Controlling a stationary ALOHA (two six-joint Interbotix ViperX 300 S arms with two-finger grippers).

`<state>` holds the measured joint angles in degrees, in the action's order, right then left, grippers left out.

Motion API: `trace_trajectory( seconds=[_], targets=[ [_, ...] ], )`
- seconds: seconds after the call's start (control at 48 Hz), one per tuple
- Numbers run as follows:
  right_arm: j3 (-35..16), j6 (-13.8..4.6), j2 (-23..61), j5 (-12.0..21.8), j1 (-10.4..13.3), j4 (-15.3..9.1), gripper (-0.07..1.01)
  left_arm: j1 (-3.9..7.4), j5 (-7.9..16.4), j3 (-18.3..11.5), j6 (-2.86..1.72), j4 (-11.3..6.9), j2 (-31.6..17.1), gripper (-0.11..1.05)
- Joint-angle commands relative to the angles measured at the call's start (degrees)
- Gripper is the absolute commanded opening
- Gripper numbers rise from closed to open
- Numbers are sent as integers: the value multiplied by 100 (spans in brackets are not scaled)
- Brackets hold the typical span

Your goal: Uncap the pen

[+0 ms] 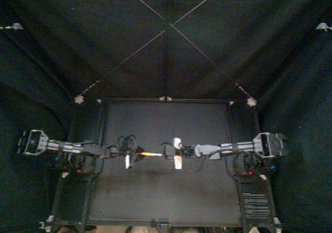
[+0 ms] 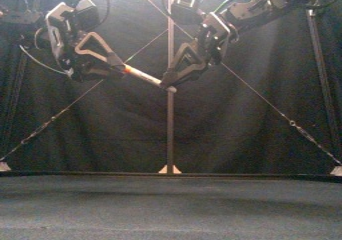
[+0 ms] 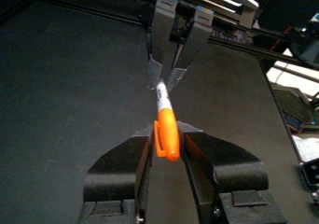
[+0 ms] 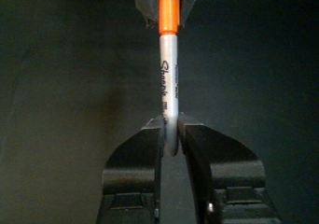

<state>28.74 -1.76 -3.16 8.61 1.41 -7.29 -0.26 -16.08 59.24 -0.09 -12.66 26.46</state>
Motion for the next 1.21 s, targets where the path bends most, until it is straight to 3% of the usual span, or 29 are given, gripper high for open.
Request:
trace_trajectory(
  seconds=[0.021,0.417,0.729,0.979,1.208],
  targets=[
    [-132,9,-62,-44,0,9,52,-9,-62,-193,-9,-9,44,67],
    [-158,9,0,-35,-9,9,52,-26,-62,-255,-9,-9,44,67],
    [-123,9,0,-35,-18,26,52,18,-88,-237,-9,-149,53,62],
    [18,-9,-88,44,-18,44,52,79,-88,-70,-9,-193,211,59],
    [114,-9,-193,35,-9,62,52,97,-88,220,-26,-202,729,59]
  ],
)
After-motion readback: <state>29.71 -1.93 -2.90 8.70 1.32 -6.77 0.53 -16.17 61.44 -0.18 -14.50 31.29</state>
